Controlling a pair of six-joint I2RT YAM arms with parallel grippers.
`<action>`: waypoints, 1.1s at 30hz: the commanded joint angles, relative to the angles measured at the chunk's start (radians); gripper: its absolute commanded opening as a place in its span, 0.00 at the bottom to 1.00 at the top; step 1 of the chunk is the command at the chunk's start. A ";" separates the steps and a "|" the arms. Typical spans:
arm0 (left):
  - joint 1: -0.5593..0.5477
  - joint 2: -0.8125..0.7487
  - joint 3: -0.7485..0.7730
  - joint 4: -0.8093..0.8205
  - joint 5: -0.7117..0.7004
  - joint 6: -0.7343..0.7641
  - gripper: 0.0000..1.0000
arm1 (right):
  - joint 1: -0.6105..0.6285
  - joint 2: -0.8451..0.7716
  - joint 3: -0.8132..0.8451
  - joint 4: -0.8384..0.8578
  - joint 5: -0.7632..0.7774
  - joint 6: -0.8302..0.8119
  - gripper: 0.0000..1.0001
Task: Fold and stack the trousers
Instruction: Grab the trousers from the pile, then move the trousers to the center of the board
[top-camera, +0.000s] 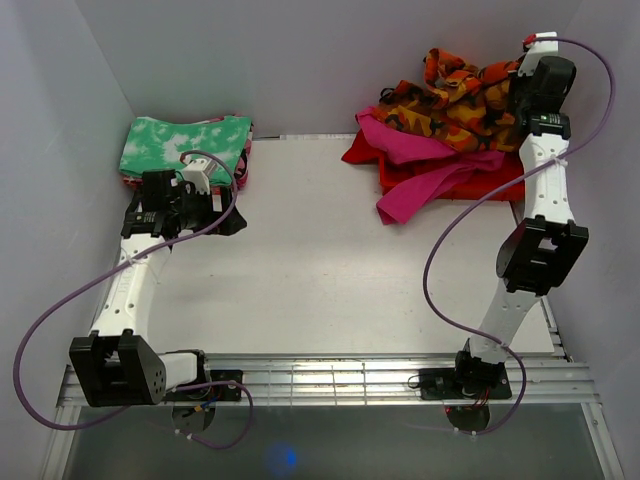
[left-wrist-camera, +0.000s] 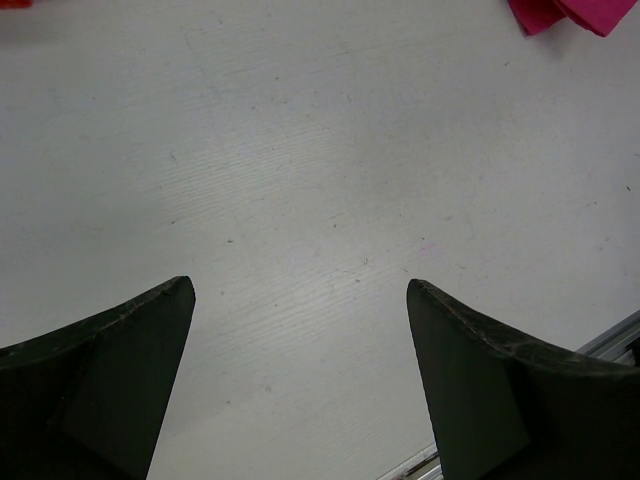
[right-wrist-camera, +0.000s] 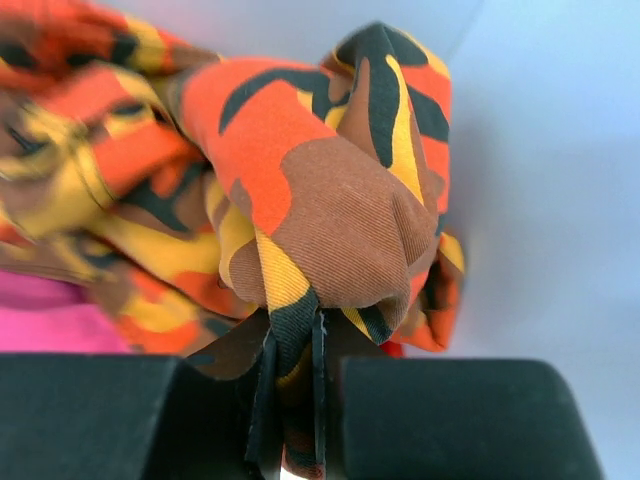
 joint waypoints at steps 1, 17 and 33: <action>0.004 -0.044 0.013 0.002 0.025 -0.013 0.98 | 0.028 -0.150 0.122 0.042 -0.112 0.120 0.08; 0.006 -0.076 0.179 -0.017 0.083 -0.119 0.98 | 0.385 -0.438 0.193 0.407 -0.350 0.174 0.08; 0.006 -0.234 -0.068 0.163 0.269 0.036 0.98 | 0.711 -0.534 0.022 0.688 -0.137 -0.045 0.08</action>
